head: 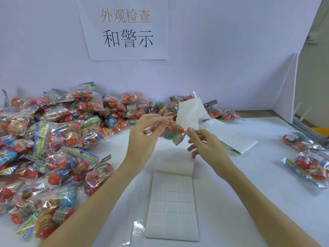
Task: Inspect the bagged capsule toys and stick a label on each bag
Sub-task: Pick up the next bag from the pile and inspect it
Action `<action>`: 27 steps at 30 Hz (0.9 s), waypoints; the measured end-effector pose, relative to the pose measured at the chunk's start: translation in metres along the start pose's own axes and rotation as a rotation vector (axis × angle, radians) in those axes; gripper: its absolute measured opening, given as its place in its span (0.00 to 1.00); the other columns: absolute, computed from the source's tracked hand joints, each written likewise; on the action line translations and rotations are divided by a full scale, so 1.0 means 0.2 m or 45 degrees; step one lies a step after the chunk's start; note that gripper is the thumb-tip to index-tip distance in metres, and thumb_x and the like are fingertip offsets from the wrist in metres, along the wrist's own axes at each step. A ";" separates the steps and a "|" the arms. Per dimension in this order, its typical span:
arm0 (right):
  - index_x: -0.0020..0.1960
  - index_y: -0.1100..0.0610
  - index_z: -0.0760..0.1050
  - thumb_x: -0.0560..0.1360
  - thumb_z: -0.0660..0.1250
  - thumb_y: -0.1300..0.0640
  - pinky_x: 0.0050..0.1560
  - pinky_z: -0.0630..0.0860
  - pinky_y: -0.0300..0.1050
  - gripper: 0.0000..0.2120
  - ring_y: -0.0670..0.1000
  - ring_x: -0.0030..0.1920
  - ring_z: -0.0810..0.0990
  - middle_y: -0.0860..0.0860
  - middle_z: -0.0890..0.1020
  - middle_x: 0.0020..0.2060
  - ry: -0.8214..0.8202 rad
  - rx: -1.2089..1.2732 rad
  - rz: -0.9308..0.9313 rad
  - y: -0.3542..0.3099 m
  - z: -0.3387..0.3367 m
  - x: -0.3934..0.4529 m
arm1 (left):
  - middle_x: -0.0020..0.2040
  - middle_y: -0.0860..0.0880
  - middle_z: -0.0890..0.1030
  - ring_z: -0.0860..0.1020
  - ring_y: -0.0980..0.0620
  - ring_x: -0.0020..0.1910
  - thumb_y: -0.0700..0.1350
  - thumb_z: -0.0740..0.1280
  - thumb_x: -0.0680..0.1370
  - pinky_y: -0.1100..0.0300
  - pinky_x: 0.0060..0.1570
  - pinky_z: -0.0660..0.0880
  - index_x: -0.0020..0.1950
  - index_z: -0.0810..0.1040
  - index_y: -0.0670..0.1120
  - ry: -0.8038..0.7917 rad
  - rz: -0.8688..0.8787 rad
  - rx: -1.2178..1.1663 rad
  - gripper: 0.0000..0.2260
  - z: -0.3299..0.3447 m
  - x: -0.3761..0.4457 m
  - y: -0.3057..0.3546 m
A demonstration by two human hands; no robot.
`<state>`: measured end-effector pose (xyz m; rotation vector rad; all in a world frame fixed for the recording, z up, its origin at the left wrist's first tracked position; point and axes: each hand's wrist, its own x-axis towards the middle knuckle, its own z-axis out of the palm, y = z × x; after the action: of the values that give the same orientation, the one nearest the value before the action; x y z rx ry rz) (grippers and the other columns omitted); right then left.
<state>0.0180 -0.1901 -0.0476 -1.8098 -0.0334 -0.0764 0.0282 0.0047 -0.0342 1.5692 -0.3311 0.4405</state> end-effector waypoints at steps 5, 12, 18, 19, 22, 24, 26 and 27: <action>0.61 0.65 0.83 0.77 0.59 0.27 0.48 0.84 0.49 0.41 0.64 0.55 0.86 0.66 0.85 0.56 -0.445 0.692 0.305 -0.02 -0.01 0.00 | 0.54 0.50 0.80 0.78 0.51 0.57 0.41 0.76 0.76 0.58 0.60 0.75 0.55 0.88 0.49 -0.434 0.305 0.292 0.09 0.00 -0.04 0.01; 0.68 0.62 0.77 0.77 0.71 0.58 0.50 0.84 0.49 0.21 0.62 0.54 0.86 0.61 0.85 0.55 -0.335 0.838 0.181 -0.02 -0.02 -0.01 | 0.74 0.58 0.70 0.65 0.57 0.77 0.42 0.71 0.75 0.61 0.76 0.60 0.68 0.79 0.55 -0.612 0.100 0.404 0.21 -0.07 -0.02 0.03; 0.70 0.59 0.76 0.75 0.72 0.57 0.48 0.82 0.46 0.24 0.57 0.55 0.85 0.59 0.85 0.60 -0.410 0.727 0.155 -0.04 -0.01 -0.02 | 0.47 0.52 0.86 0.81 0.55 0.42 0.43 0.73 0.80 0.63 0.46 0.77 0.57 0.86 0.47 -0.301 -0.296 0.278 0.07 -0.06 0.03 0.00; 0.69 0.58 0.76 0.75 0.72 0.56 0.48 0.82 0.45 0.23 0.58 0.56 0.85 0.59 0.85 0.59 -0.391 0.695 0.150 -0.04 -0.01 -0.02 | 0.43 0.49 0.86 0.79 0.55 0.39 0.39 0.72 0.80 0.63 0.44 0.77 0.55 0.87 0.43 -0.269 -0.326 0.201 0.05 -0.06 0.03 0.00; 0.65 0.61 0.78 0.79 0.71 0.56 0.46 0.82 0.44 0.17 0.63 0.57 0.85 0.60 0.86 0.55 -0.259 0.669 0.127 -0.03 0.00 -0.01 | 0.42 0.44 0.85 0.79 0.55 0.35 0.35 0.72 0.80 0.64 0.42 0.77 0.55 0.86 0.36 -0.207 -0.389 0.039 0.06 -0.06 0.03 -0.01; 0.64 0.62 0.77 0.79 0.71 0.57 0.47 0.82 0.44 0.16 0.65 0.55 0.85 0.60 0.86 0.50 -0.196 0.691 0.123 -0.02 0.00 0.00 | 0.42 0.44 0.84 0.79 0.55 0.34 0.35 0.71 0.80 0.64 0.41 0.78 0.55 0.84 0.34 -0.180 -0.420 -0.011 0.06 -0.05 0.03 -0.01; 0.61 0.61 0.77 0.78 0.72 0.55 0.45 0.82 0.43 0.15 0.68 0.53 0.84 0.59 0.85 0.45 -0.172 0.691 0.124 -0.02 0.00 -0.01 | 0.41 0.44 0.83 0.79 0.54 0.35 0.35 0.70 0.81 0.63 0.42 0.78 0.54 0.84 0.34 -0.163 -0.453 -0.022 0.06 -0.03 0.02 -0.02; 0.61 0.59 0.78 0.78 0.73 0.54 0.43 0.81 0.43 0.14 0.67 0.52 0.83 0.58 0.85 0.44 -0.167 0.669 0.128 -0.02 0.00 -0.01 | 0.41 0.44 0.83 0.79 0.53 0.35 0.36 0.70 0.81 0.63 0.42 0.79 0.54 0.84 0.35 -0.165 -0.462 -0.007 0.05 -0.03 0.02 -0.03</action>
<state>0.0157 -0.1897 -0.0429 -1.2862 -0.0507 0.1147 0.0334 0.0114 -0.0375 1.6142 -0.1399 0.0564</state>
